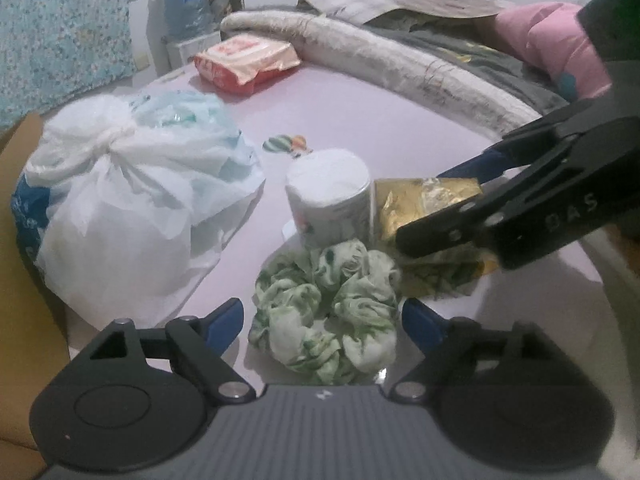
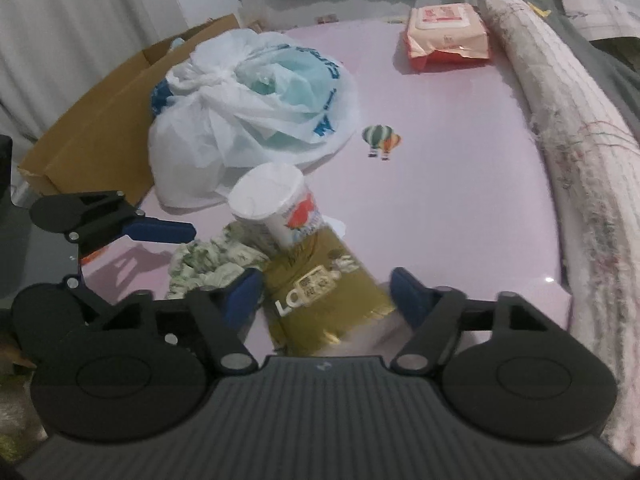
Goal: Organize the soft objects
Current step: 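Grasp the green scrunchie with the left gripper while the right gripper grasps the gold tissue pack, then carry both items into the cardboard box and open both grippers, then move both grippers back over the bed toward the white cup, then grasp the white cup with the right gripper and lift it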
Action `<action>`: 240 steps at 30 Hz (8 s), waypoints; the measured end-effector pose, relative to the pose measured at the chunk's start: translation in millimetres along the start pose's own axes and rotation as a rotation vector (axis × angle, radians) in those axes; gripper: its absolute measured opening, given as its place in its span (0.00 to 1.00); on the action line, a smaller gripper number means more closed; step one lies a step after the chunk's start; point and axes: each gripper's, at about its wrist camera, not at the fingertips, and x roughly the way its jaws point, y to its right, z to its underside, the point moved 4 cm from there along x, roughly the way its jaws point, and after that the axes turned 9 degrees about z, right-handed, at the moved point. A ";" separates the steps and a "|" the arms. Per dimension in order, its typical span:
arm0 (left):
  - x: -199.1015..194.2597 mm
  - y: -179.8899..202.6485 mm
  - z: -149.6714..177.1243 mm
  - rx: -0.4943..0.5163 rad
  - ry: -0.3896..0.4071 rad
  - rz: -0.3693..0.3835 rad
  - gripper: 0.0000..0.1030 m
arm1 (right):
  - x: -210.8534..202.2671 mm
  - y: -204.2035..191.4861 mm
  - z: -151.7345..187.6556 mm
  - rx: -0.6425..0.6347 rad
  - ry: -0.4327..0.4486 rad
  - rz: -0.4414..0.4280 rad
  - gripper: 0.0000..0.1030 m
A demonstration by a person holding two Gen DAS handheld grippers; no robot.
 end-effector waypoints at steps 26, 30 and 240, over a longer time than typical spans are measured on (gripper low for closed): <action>-5.2 -22.4 4.2 -0.167 0.002 0.055 0.33 | -1.8 -34.4 19.1 -0.206 0.030 0.161 0.54; -9.8 -23.4 6.2 -0.181 0.006 0.061 0.31 | -12.5 -25.3 21.8 -0.085 0.055 0.154 0.53; -35.5 -13.6 44.0 -0.125 0.121 -0.006 0.70 | 40.4 -9.2 -6.7 0.585 0.018 -0.388 0.54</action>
